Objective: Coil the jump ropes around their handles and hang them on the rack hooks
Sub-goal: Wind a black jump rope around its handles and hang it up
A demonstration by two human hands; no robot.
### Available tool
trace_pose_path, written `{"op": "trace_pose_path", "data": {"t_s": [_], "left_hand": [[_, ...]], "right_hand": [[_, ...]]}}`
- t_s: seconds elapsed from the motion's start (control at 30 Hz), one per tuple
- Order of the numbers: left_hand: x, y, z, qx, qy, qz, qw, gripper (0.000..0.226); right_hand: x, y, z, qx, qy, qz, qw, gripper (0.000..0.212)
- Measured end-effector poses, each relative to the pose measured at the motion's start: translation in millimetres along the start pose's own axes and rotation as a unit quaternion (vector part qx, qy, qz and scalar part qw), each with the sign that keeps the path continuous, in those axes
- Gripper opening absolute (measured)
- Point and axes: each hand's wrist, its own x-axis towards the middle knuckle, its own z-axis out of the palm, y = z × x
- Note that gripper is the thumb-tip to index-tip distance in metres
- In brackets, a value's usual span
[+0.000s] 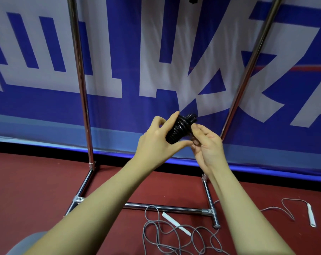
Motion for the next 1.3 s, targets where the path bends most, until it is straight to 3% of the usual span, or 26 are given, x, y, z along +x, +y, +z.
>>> {"op": "trace_pose_path", "data": {"t_s": [0.1,0.3,0.43,0.6,0.73,0.83,0.97,1.03,1.13,1.2,1.3], "left_hand": [[1,-2,-1,0.094,0.027,0.031,0.995,0.070],[2,-9,4,0.138,0.101,0.150,0.974,0.050],[4,-16,5,0.152,0.128,0.159,0.967,0.046],[5,-21,6,0.174,0.145,0.136,0.964,0.047],[5,-25,5,0.179,0.148,0.125,0.965,0.049],[5,-26,8,0.144,0.137,0.076,0.977,0.052],[6,-18,4,0.066,0.068,-0.030,0.995,0.052],[6,-12,4,-0.098,0.017,-0.063,0.993,0.052],[5,2,2,-0.324,-0.018,-0.129,0.937,0.031],[7,3,1,-0.338,-0.028,-0.136,0.931,0.024],[8,-5,4,-0.234,-0.056,-0.121,0.963,0.028]], "right_hand": [[0,3,2,-0.021,0.017,-0.012,1.000,0.015],[2,3,2,-0.035,-0.012,-0.026,0.999,0.016],[0,3,5,-0.054,-0.016,-0.003,0.998,0.016],[-1,-4,2,-0.161,0.019,0.110,0.981,0.029],[-1,-9,2,-0.054,0.013,0.137,0.989,0.009],[0,-12,3,0.008,0.008,0.126,0.992,0.003],[2,-8,2,-0.031,0.048,0.066,0.996,0.009],[3,-5,1,-0.014,0.064,0.035,0.997,0.009],[4,-2,1,0.010,0.056,-0.008,0.998,0.011],[3,-2,2,-0.012,0.064,-0.026,0.998,0.009],[2,1,1,-0.042,0.083,-0.034,0.995,0.007]]}}
